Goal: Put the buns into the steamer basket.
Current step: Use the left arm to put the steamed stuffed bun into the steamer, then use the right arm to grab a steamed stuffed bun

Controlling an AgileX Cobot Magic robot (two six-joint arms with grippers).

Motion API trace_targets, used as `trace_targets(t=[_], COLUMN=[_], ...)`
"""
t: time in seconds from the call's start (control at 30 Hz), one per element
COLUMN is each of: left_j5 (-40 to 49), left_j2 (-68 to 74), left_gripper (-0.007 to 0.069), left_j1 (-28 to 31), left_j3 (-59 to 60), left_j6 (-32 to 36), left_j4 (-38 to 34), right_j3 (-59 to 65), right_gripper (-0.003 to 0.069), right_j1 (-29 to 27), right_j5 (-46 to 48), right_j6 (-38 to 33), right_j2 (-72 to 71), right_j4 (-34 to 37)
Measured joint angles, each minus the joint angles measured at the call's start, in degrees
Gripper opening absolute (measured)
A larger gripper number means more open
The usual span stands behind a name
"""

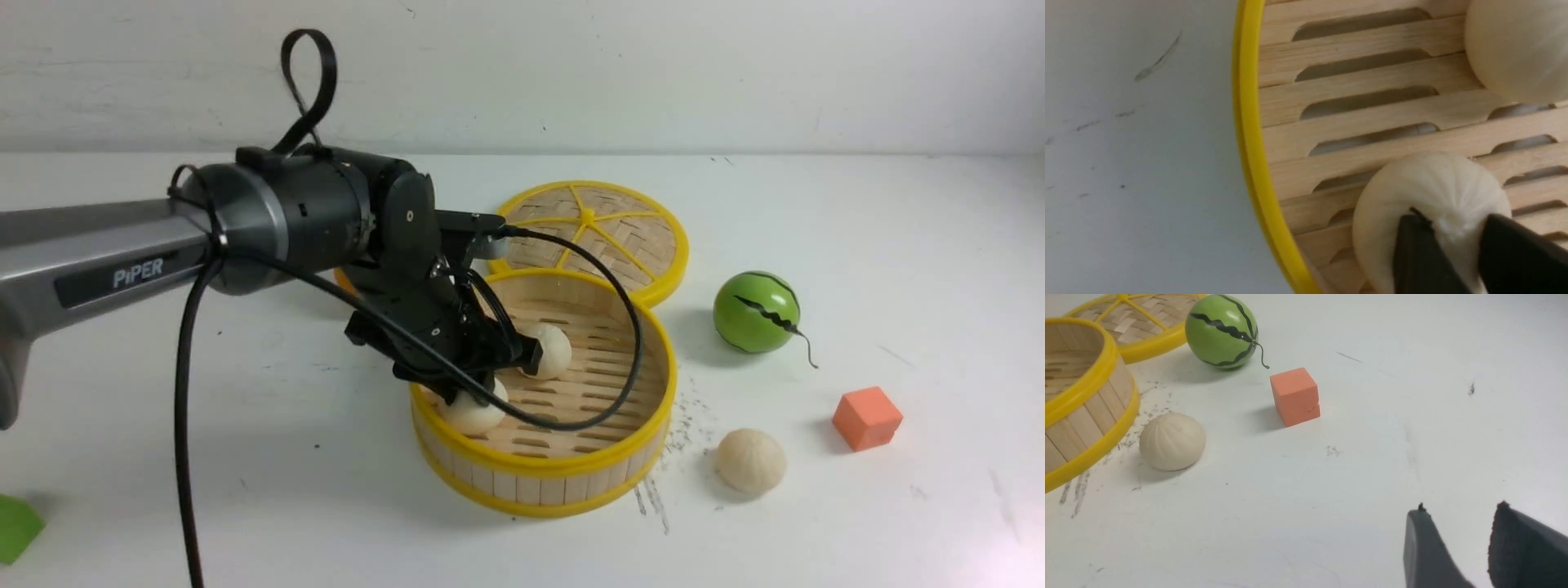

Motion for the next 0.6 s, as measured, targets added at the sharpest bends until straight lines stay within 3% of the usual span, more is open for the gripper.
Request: trace_targets(t=[0.13, 0.27, 0.47, 0.6], left_j5=[2.9, 11.6, 23.1, 27.2], left_j2=[0.2, -0.2, -5.3, -13.7], left_gripper=[0.0508, 0.0594, 0.0549, 0.0429], left_j1=[0.0, 0.0, 0.0, 0.0], left_j3=[-3.9, -11.5, -19.5, -19.7], left_j6=[0.0, -0.6, -3.0, -5.6], left_j4=[0.6, 1.3, 5.0, 10.4], right_j3=[0.0, 0.0, 0.0, 0.0], right_gripper=[0.0239, 0.0239, 0.0239, 0.0239], right_j1=[0.0, 0.0, 0.0, 0.0], right_j5=[0.0, 0.0, 0.0, 0.0], right_j6=[0.0, 0.0, 0.0, 0.0], right_j2=[0.0, 0.0, 0.0, 0.0], right_j4=[0.0, 0.0, 0.0, 0.0])
